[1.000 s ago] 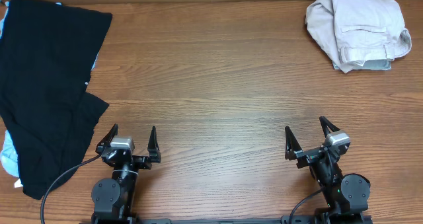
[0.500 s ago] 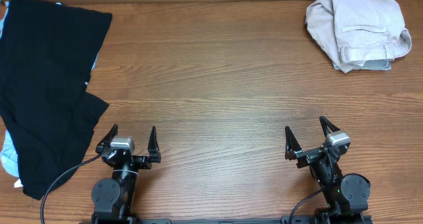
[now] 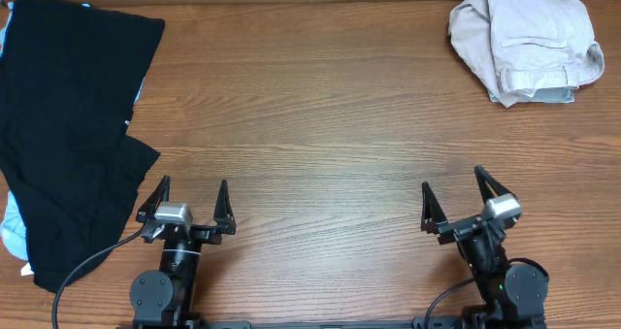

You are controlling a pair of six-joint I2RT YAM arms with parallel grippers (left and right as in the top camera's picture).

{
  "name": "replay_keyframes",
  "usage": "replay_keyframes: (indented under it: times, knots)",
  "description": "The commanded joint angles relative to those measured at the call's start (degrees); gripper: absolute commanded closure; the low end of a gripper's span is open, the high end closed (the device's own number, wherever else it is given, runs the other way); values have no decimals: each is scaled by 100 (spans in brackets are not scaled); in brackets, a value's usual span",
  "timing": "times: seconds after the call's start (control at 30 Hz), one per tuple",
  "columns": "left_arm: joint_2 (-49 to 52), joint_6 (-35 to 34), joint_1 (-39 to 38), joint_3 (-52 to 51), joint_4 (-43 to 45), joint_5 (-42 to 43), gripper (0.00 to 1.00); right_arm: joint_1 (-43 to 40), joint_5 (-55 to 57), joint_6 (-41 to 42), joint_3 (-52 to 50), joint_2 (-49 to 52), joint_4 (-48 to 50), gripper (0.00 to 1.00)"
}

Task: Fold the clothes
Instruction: 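Reach the left gripper to the black T-shirt pile and grasp it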

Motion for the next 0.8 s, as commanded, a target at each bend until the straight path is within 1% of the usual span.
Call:
replay_keyframes:
  times: [0.0,0.17,0.3,0.4,0.53,0.63,0.67,0.77]
  knots:
    - [-55,-179,42,138,83,348,0,24,-9,361,74,-35,363,0]
    - [-2,-101,44,907,-640,192,0,22,9,367,743,-11,363,0]
    - [472,146,44,1703,-1182,105,0,22,7,367,1574,258,-256,0]
    - [1180,142,42,2378,-1451,127,0,24,-107,363,2374,765,-802,0]
    - [2503,184,44,3635,-2046,216,0,24,-505,363,3628,1823,-1589,0]
    - [3622,597,44,4903,-2876,474,0,24,-695,367,4658,2745,-2439,0]
    - [4402,800,44,5888,-3711,470,0,24,-741,367,5368,3388,-3126,0]
    - [5530,949,46,7385,-5163,358,0,24,-758,365,6290,4253,-4098,0]
